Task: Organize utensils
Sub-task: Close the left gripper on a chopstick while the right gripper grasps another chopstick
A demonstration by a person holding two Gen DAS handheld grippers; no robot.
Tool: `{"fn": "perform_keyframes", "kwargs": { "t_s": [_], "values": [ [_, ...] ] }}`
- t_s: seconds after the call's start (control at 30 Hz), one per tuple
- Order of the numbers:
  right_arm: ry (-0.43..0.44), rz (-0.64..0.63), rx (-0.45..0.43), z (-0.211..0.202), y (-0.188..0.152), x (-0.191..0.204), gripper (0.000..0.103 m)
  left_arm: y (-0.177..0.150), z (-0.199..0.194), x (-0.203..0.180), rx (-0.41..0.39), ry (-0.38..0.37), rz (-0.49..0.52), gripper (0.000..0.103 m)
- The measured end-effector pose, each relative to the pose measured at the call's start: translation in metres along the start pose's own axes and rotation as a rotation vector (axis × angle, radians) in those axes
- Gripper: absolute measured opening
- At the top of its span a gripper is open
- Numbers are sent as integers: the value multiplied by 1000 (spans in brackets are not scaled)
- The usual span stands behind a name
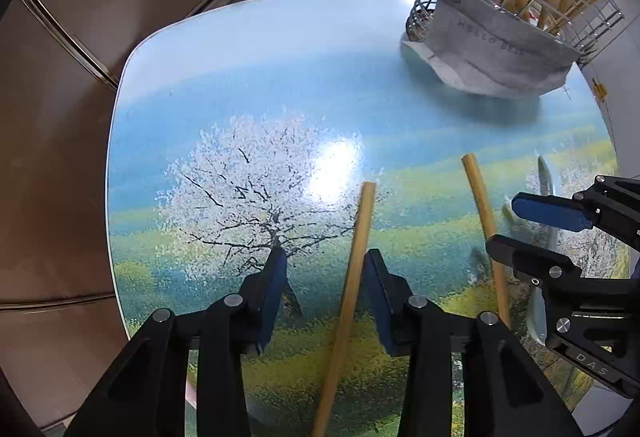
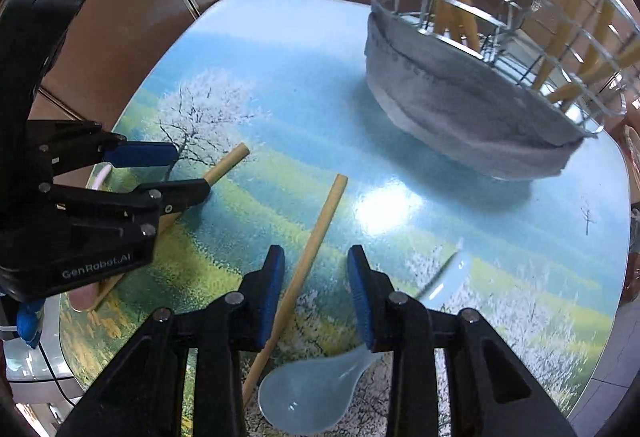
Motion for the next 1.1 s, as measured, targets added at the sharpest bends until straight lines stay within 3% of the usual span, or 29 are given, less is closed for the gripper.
{"fn": "perform_keyframes", "kwargs": {
  "t_s": [0.27,0.53,0.77,1.1],
  "values": [
    [-59,-69,30,10,6,18,19,8,1,9,7,19,-1,30],
    [-89,-93,47,16,6,39,8,5,2,18,-16,14,-56,9],
    [-74,-81,48,17,0,52,7,-2,3,20,-46,15,-86,7],
    [10,-35,-19,0,-34,51,6,-33,-9,28,-100,-79,-195,6]
  ]
}}
Point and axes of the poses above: each gripper's, at about its wrist camera, not at the fingertips, and z roughly the way its jaws point, x to its left, y to its top, the point moved 3 cm from there along z, roughly the way its jaws point, and after that the axes turned 10 degrees about x, right-handed, at the moved point
